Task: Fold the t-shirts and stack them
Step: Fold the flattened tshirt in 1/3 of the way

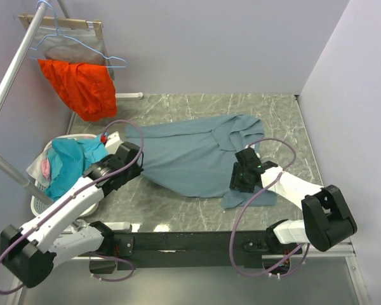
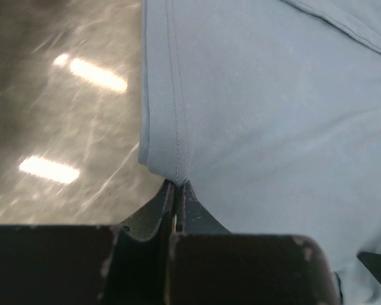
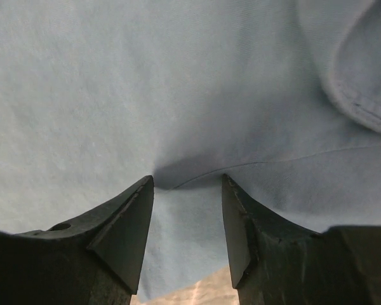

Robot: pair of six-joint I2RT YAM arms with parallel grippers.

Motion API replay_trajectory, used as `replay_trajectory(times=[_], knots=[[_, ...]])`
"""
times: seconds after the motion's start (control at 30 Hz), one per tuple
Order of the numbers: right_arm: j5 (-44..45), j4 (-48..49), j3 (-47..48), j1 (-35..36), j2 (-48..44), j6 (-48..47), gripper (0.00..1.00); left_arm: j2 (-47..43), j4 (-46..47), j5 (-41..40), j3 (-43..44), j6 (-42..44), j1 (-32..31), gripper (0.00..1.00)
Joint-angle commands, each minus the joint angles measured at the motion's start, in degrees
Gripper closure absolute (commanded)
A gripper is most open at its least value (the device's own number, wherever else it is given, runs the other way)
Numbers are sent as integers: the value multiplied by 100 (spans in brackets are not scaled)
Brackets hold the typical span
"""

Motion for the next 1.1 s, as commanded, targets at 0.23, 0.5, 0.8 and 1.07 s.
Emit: replay_trajectory(times=[0.23, 0.5, 0.8, 1.07], knots=[[818, -1140, 263, 1162, -1276, 1032, 39, -495, -1307, 146, -47, -350, 1, 15], [2200, -627, 1503, 331, -1006, 147, 25, 391, -17, -478, 428, 501, 18, 0], [487, 842, 2583, -1069, 1182, -795, 31, 2158, 2697, 127, 692, 1443, 1081, 1], [-568, 949, 4068, -1333, 2896, -901, 38, 3625, 3166, 294, 1517, 1698, 1398, 1]])
